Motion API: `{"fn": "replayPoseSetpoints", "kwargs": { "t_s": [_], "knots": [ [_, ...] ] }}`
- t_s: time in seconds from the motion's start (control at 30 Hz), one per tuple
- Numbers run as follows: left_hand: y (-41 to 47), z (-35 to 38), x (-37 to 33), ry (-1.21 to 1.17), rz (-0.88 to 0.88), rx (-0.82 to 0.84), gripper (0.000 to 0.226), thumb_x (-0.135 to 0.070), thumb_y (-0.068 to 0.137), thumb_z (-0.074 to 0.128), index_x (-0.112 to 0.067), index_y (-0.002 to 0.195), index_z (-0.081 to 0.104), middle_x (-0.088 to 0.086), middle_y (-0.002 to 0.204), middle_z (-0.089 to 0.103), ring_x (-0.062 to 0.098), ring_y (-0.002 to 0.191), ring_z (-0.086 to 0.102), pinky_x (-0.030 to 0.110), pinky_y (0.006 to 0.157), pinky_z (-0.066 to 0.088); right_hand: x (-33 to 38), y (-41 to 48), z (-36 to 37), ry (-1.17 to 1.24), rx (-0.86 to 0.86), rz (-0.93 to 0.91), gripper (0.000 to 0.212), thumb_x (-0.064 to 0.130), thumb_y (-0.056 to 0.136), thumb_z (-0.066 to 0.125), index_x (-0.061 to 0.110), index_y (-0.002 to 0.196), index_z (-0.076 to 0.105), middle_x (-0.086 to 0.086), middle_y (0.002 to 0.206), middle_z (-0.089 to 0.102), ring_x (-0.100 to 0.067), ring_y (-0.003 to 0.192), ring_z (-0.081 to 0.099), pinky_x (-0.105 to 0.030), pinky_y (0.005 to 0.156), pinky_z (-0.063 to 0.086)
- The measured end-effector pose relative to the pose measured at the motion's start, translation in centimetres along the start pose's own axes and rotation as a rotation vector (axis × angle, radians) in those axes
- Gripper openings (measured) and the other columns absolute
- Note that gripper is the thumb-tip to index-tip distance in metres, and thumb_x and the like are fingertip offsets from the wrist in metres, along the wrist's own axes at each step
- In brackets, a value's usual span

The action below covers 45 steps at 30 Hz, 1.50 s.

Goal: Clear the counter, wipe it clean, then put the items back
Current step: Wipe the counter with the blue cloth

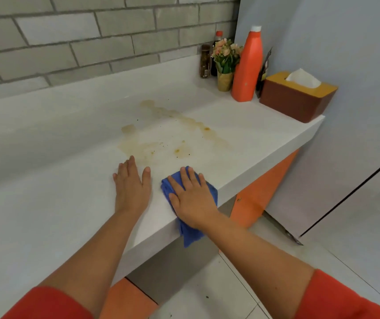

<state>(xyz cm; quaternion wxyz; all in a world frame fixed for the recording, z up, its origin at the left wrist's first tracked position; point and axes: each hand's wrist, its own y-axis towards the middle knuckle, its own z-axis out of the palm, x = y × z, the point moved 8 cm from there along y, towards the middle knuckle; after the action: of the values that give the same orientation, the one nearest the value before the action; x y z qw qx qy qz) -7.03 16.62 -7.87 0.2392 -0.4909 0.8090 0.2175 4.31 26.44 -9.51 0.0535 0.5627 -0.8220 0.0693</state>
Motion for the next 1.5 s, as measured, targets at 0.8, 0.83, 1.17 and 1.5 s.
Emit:
{"fn": "replayPoseSetpoints", "kwargs": {
  "t_s": [0.8,0.83,1.17,1.5],
  "knots": [
    [-0.3,-0.3,-0.2,0.061,-0.044,-0.082,0.053,-0.034,0.101,0.027,-0.007,0.146,0.024,0.013,0.152,0.023,0.025,0.143,0.016,0.039,0.119,0.004,-5.2,0.8,-2.3,0.112,0.027,-0.245,0.056,0.033,0.1,0.028,0.01,0.149,0.016,-0.004,0.159,0.007,-0.015,0.147,0.004,-0.033,0.118,-0.003],
    [-0.4,-0.3,-0.2,0.056,-0.043,-0.084,0.053,-0.034,0.101,0.026,-0.008,0.146,0.024,0.013,0.152,0.023,0.025,0.143,0.016,0.039,0.119,0.004,-7.7,1.3,-2.9,0.114,0.017,-0.212,0.055,0.032,0.1,0.029,0.01,0.149,0.017,-0.003,0.159,0.009,-0.014,0.147,0.006,-0.034,0.118,-0.004],
    [0.0,0.0,-0.1,0.028,-0.035,-0.074,0.052,-0.036,0.101,0.024,-0.012,0.147,0.023,0.009,0.153,0.022,0.024,0.144,0.014,0.038,0.119,0.003,-19.0,8.8,-4.6,-0.066,-0.025,0.388,0.065,0.042,0.1,0.019,-0.002,0.148,0.009,-0.021,0.156,0.003,-0.034,0.145,0.002,-0.045,0.119,0.004],
    [-0.3,-0.7,-0.1,-0.002,-0.05,-0.114,0.051,-0.032,0.101,0.025,-0.01,0.147,0.024,0.01,0.152,0.023,0.023,0.143,0.017,0.036,0.119,0.004,-6.0,4.1,-2.7,0.092,0.115,-0.331,0.063,0.042,0.1,0.029,0.011,0.151,0.01,-0.007,0.159,-0.001,-0.018,0.147,-0.002,-0.034,0.119,-0.001]
  ]
}}
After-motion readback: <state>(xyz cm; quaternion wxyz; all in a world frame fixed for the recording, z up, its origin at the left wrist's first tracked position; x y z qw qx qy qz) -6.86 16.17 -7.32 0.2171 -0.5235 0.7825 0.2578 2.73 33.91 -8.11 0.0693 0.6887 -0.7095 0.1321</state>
